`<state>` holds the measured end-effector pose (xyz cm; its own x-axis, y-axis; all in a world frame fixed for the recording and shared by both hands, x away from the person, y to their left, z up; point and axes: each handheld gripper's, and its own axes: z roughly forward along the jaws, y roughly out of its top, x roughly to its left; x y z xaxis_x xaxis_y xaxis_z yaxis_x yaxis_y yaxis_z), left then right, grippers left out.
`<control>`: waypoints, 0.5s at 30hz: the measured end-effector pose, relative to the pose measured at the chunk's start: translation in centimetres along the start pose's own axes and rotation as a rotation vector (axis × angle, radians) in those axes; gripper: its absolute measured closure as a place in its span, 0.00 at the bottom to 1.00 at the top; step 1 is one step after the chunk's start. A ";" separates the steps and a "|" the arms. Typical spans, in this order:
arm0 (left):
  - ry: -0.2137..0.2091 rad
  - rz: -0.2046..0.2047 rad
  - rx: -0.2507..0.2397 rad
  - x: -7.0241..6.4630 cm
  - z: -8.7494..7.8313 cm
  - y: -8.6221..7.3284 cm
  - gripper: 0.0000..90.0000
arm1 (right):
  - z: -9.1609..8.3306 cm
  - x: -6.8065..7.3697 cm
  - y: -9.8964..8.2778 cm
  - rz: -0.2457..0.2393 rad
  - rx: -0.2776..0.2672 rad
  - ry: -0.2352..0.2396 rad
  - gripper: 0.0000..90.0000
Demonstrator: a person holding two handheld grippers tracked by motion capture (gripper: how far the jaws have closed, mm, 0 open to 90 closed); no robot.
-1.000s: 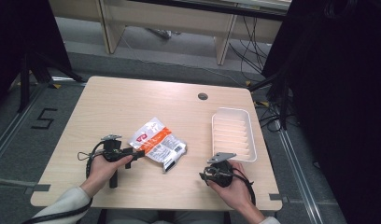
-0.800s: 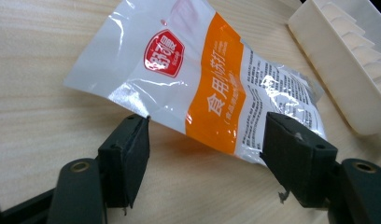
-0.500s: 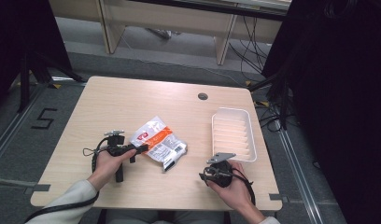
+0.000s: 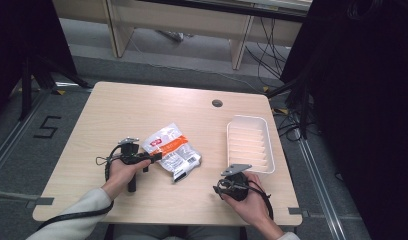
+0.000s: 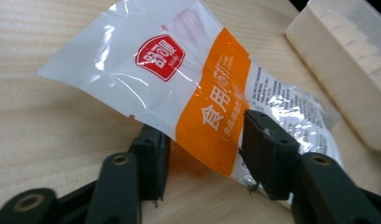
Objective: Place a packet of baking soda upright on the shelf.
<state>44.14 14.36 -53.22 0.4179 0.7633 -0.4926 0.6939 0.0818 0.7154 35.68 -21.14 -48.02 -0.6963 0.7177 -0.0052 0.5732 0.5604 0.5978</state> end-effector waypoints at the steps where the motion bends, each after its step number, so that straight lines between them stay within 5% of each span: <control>1: 0.008 0.013 -0.011 -0.3 0.3 0.0 0.60 | -0.1 0.0 0.0 -0.004 0.010 0.005 0.71; 8: 0.027 0.047 0.005 -0.7 0.7 0.2 0.69 | -0.2 0.1 0.1 0.012 0.022 0.008 0.71; 15: 0.003 0.057 -0.007 -0.8 0.5 0.5 0.82 | -0.1 0.1 0.1 0.006 0.024 0.009 0.71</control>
<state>44.39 13.47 -52.72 0.4547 0.7688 -0.4497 0.6652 0.0426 0.7454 35.57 -21.04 -47.84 -0.6963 0.7177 0.0058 0.5878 0.5656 0.5785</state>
